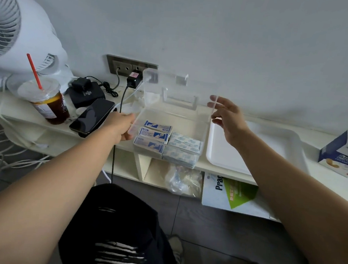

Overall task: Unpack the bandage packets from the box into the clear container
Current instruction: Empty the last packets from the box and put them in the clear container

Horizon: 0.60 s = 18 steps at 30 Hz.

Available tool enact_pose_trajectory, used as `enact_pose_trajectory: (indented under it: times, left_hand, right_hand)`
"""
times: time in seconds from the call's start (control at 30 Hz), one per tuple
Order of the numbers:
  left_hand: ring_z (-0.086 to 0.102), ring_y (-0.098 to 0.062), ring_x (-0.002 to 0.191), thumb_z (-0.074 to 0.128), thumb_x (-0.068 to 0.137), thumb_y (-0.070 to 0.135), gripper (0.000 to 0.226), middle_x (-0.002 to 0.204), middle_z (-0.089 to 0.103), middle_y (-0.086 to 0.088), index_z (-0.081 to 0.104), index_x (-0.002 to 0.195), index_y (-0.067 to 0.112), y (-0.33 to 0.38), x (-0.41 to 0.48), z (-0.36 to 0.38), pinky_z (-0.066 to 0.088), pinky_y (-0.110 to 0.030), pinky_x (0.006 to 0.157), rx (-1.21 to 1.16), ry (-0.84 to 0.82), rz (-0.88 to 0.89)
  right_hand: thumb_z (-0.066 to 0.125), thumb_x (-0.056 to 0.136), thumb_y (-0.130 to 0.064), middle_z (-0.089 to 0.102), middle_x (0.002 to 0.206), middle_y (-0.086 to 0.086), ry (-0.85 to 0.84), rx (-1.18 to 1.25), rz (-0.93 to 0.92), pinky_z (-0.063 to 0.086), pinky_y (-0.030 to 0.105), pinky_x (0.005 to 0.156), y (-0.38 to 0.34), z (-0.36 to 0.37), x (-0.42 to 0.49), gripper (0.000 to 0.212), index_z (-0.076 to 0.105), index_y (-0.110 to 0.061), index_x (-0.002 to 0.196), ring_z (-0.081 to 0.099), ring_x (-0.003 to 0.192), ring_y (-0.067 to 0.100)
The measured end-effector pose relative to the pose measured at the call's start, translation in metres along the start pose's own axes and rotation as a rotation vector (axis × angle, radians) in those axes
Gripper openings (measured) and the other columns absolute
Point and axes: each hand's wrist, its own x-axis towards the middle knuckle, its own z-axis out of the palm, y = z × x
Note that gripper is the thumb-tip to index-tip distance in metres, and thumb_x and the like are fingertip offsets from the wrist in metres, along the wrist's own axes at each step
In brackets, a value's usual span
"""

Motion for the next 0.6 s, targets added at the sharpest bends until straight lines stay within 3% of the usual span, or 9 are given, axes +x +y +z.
enact_pose_trajectory:
  times: [0.13, 0.23, 0.37, 0.47, 0.53, 0.6]
  left_hand:
    - [0.056, -0.023, 0.071, 0.031, 0.103, 0.041, 0.048, 0.086, 0.061, -0.016, 0.06, 0.091, 0.004, 0.003, -0.018, -0.01, 0.051, -0.03, 0.058, -0.235, -0.055, -0.129]
    - [0.058, -0.027, 0.076, 0.034, 0.097, 0.057, 0.059, 0.088, 0.06, -0.017, 0.059, 0.088, 0.004, 0.0, -0.028, -0.012, 0.054, -0.035, 0.065, -0.328, -0.07, -0.137]
    - [0.062, -0.026, 0.09, 0.056, 0.088, 0.055, 0.046, 0.097, 0.062, -0.013, 0.057, 0.09, 0.01, -0.005, -0.04, -0.008, 0.056, -0.036, 0.08, -0.347, -0.101, -0.062]
    - [0.062, -0.023, 0.097, 0.07, 0.083, 0.038, 0.03, 0.112, 0.063, -0.011, 0.06, 0.096, 0.013, -0.009, -0.044, -0.006, 0.058, -0.029, 0.069, -0.285, -0.135, -0.021]
    - [0.061, -0.02, 0.095, 0.074, 0.082, 0.031, 0.028, 0.121, 0.059, -0.01, 0.06, 0.098, 0.014, -0.01, -0.045, -0.002, 0.059, -0.027, 0.065, -0.264, -0.118, -0.027]
    - [0.057, -0.017, 0.085, 0.072, 0.084, 0.028, 0.026, 0.12, 0.053, -0.008, 0.058, 0.098, 0.012, -0.01, -0.048, 0.003, 0.059, -0.028, 0.07, -0.271, -0.09, -0.031]
  right_hand:
    - [0.036, 0.083, 0.004, 0.068, 0.104, -0.001, -0.026, 0.04, -0.086, 0.045, 0.029, 0.076, 0.004, -0.002, -0.025, 0.039, 0.069, -0.014, 0.092, 0.05, 0.07, 0.016]
    - [0.037, 0.085, 0.002, 0.07, 0.105, -0.006, -0.075, -0.048, -0.111, 0.045, 0.028, 0.08, 0.008, -0.002, -0.044, 0.038, 0.071, -0.014, 0.089, 0.053, 0.082, 0.017]
    - [0.044, 0.086, -0.001, 0.066, 0.116, -0.004, -0.083, -0.197, -0.155, 0.041, 0.021, 0.085, 0.013, 0.003, -0.058, 0.033, 0.074, -0.016, 0.089, 0.057, 0.103, 0.013]
    - [0.052, 0.083, -0.01, 0.059, 0.121, -0.003, -0.087, -0.407, -0.257, 0.041, 0.016, 0.085, 0.012, 0.009, -0.064, 0.028, 0.075, -0.021, 0.092, 0.052, 0.108, 0.013]
    - [0.057, 0.081, -0.021, 0.055, 0.125, -0.002, -0.091, -0.63, -0.357, 0.037, 0.028, 0.096, 0.011, 0.014, -0.067, 0.025, 0.073, -0.028, 0.098, 0.042, 0.118, 0.017]
    - [0.061, 0.08, -0.037, 0.048, 0.138, -0.002, -0.131, -0.862, -0.476, 0.026, 0.041, 0.106, 0.012, 0.019, -0.071, 0.034, 0.066, -0.034, 0.113, 0.031, 0.13, 0.021]
